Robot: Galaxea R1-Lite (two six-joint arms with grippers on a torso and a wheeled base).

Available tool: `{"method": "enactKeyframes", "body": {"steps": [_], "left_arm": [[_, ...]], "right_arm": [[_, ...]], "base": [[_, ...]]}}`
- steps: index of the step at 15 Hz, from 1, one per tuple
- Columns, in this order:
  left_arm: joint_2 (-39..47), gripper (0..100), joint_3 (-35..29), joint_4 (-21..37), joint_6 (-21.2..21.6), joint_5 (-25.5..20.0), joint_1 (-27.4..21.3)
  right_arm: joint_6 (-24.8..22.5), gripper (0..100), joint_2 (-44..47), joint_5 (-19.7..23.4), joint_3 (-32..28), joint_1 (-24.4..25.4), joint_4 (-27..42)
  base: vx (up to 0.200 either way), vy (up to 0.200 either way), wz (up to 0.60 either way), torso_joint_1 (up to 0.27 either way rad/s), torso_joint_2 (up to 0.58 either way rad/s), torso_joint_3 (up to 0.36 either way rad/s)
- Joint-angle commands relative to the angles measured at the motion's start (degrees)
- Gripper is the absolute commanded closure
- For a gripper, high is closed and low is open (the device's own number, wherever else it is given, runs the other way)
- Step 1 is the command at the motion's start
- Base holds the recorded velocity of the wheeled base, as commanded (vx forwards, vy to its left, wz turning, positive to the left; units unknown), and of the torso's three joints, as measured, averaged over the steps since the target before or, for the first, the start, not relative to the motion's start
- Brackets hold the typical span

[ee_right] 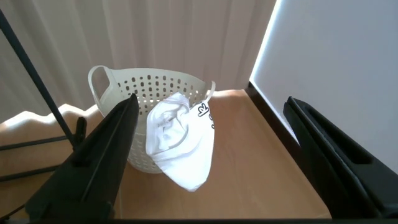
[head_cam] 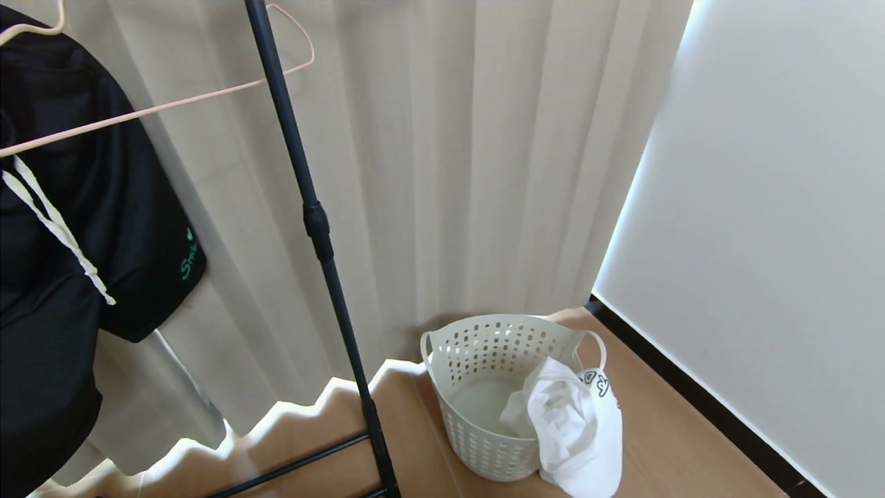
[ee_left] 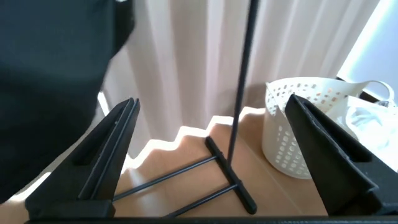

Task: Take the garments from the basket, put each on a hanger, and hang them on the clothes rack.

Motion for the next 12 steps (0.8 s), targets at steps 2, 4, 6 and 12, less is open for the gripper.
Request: {"method": "enactKeyframes", "body": {"steps": [2, 4, 6, 12], "left_arm": [[-0.02, 0, 0.00, 0.02, 0.03, -0.01, 0.00], [-0.02, 0, 0.00, 0.02, 0.03, -0.01, 0.00], [-0.02, 0, 0.00, 0.02, 0.03, -0.01, -0.09], [-0.02, 0, 0.00, 0.02, -0.05, 0.08, 0.00]], "right_arm": [[-0.02, 0, -0.02, 0.04, 0.00, -0.09, -0.03], [-0.02, 0, -0.02, 0.04, 0.00, -0.09, -0.03], [-0.02, 0, -0.02, 0.04, 0.00, 0.00, -0.03], [-0.02, 0, -0.02, 0.04, 0.00, -0.09, -0.03]], "base": [[0.000, 0.000, 0.00, 0.000, 0.00, 0.000], [0.000, 0.000, 0.00, -0.004, 0.00, -0.035], [0.000, 0.000, 0.00, -0.002, 0.01, -0.149], [0.000, 0.000, 0.00, 0.003, 0.00, -0.196]]}}
